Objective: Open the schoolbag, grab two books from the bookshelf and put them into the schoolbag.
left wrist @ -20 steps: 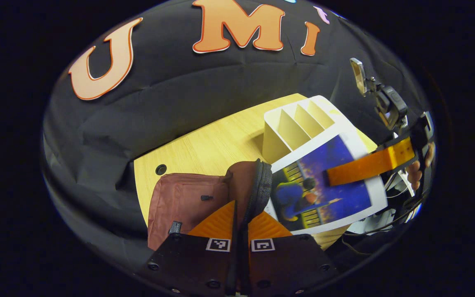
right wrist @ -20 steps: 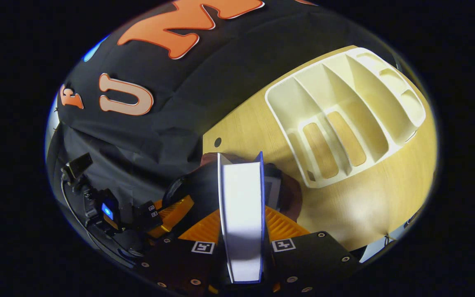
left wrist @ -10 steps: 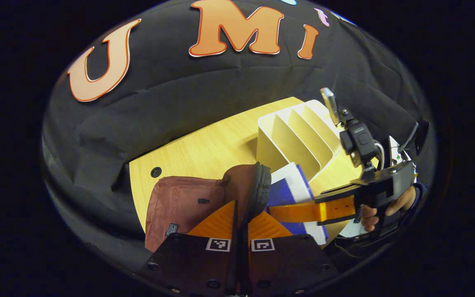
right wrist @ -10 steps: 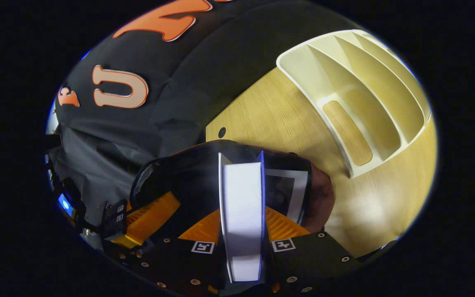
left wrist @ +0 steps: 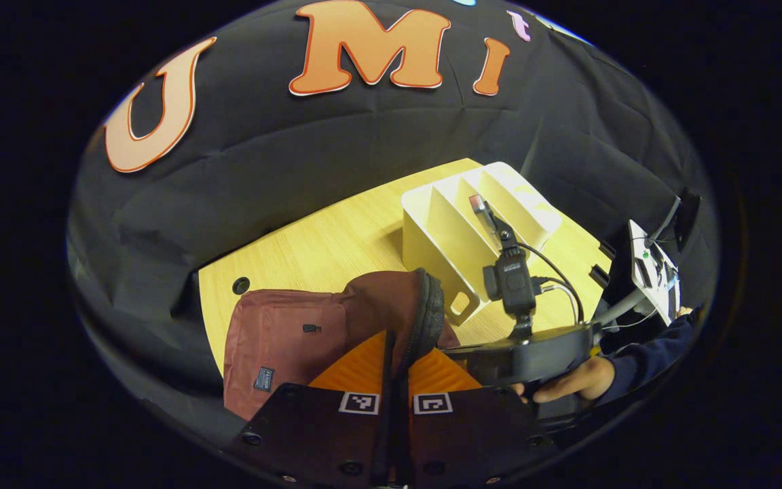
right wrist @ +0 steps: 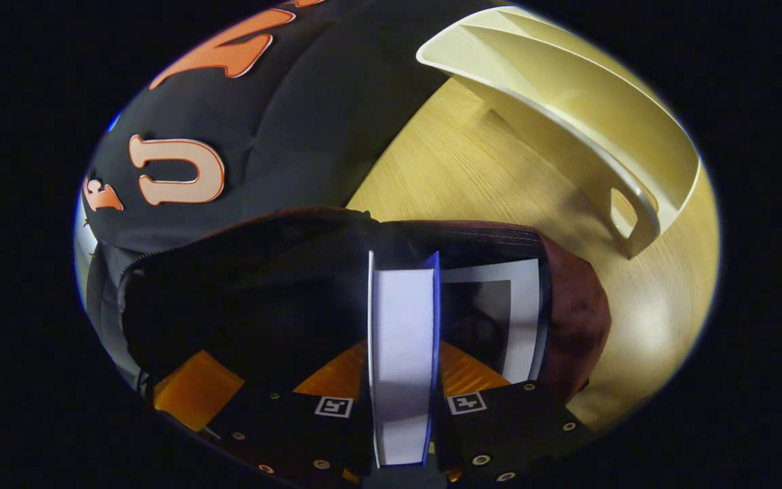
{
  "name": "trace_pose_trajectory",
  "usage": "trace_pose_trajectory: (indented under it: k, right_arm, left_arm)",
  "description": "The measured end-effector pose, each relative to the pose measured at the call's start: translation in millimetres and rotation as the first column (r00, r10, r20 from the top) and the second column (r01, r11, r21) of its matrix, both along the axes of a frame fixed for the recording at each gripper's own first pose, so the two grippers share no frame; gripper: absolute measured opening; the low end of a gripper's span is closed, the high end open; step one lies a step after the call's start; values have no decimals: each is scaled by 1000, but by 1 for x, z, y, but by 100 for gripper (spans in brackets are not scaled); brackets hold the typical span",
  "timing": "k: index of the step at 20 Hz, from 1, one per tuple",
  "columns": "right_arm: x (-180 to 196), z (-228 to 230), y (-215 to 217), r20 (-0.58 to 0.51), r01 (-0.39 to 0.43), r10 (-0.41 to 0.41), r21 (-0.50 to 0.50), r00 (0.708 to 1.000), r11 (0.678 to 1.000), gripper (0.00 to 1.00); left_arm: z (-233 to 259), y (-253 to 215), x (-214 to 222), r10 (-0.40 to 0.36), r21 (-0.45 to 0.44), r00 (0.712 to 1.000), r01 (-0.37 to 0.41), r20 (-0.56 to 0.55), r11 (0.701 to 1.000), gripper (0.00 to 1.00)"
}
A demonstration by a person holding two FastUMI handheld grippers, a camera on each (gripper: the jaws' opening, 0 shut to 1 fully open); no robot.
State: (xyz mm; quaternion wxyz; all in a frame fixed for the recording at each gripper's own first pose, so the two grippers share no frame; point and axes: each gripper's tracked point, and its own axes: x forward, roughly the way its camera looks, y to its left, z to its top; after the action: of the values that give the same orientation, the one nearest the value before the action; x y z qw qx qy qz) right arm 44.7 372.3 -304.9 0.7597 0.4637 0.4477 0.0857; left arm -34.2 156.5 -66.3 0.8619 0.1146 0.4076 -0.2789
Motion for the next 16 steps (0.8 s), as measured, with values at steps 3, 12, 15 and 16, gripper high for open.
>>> trace_pose_trajectory:
  k: [3, 12, 15, 16]
  right_arm:
    - [-9, -13, -21, -75, 7, -15, -109, 997, 994, 45]
    - [-35, -2, -86, -94, -71, 47, -270, 995, 960, 98]
    - [-39, 30, -112, -12, -111, 113, -306, 994, 946, 97]
    - [-39, 41, -127, 17, -112, 125, -330, 992, 937, 97]
  left_arm:
    - [1, 11, 7, 32, 6, 999, -33, 10, 999, 4]
    - [-12, -1, 5, 89, -15, 996, -89, 28, 996, 7]
    - [-11, -8, 2, 127, -3, 991, -127, 52, 992, 14]
    - [-10, -12, -1, 147, -1, 988, -147, 55, 989, 19]
